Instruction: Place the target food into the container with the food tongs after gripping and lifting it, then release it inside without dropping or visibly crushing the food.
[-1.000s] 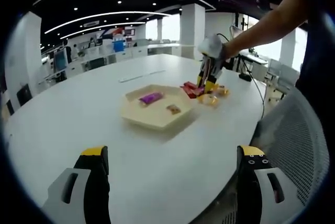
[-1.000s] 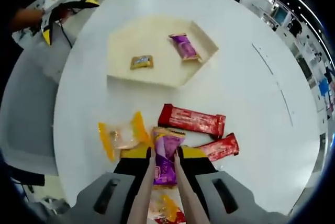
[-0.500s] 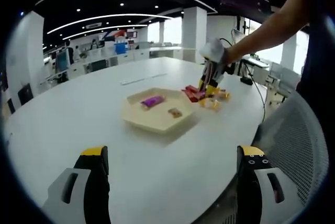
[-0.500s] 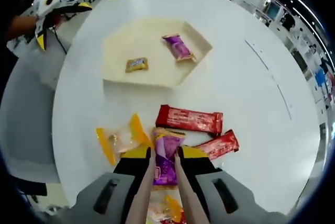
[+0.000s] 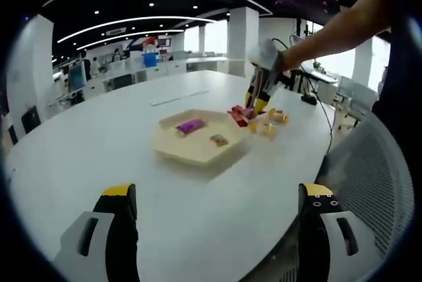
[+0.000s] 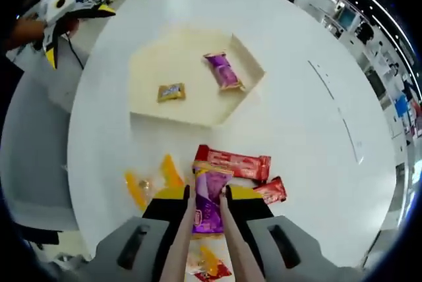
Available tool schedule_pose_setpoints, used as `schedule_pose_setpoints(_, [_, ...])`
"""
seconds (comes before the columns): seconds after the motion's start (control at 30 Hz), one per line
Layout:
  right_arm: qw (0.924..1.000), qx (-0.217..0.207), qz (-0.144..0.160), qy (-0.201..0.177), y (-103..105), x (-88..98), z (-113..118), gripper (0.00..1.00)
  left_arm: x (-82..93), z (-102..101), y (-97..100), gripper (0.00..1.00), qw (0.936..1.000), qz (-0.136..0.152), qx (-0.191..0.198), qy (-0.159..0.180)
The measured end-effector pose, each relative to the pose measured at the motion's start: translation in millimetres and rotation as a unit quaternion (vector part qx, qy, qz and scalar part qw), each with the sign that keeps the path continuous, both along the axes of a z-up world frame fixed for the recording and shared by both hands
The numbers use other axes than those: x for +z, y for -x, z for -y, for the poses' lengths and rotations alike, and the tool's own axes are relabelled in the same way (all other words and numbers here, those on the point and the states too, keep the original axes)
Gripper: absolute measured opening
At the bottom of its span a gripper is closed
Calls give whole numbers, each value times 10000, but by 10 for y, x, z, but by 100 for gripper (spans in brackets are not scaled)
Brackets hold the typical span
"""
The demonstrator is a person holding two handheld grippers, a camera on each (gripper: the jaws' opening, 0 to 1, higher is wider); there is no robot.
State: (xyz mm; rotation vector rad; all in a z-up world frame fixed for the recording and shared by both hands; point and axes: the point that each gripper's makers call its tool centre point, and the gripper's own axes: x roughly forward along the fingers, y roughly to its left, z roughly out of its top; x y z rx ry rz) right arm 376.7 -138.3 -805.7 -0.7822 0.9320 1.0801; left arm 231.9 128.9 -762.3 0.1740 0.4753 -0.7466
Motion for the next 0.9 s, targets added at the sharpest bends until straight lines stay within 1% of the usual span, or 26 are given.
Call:
schedule_pose_setpoints(0.03, [10000, 44, 73, 15, -43, 77, -11, 21, 2, 4, 1, 99, 10000, -2, -6, 10])
schedule_pose_setpoints(0.27, [9999, -67, 134, 31, -175, 426, 0, 21, 45, 5, -7, 99, 10000, 66, 19, 57])
schedule_pose_setpoints(0.57, [9997, -63, 254, 15, -215, 816, 0, 21, 60, 23, -2, 99, 9999, 120, -19, 76])
schedule_pose_setpoints(0.67, [9996, -102, 274, 4, -219, 911, 3, 21, 64, 33, 3, 99, 9999, 130, -43, 76])
schedule_pose_setpoints(0.9, [9993, -255, 275, -34, -219, 1038, 12, 21, 91, 51, 8, 99, 9998, 177, -58, 110])
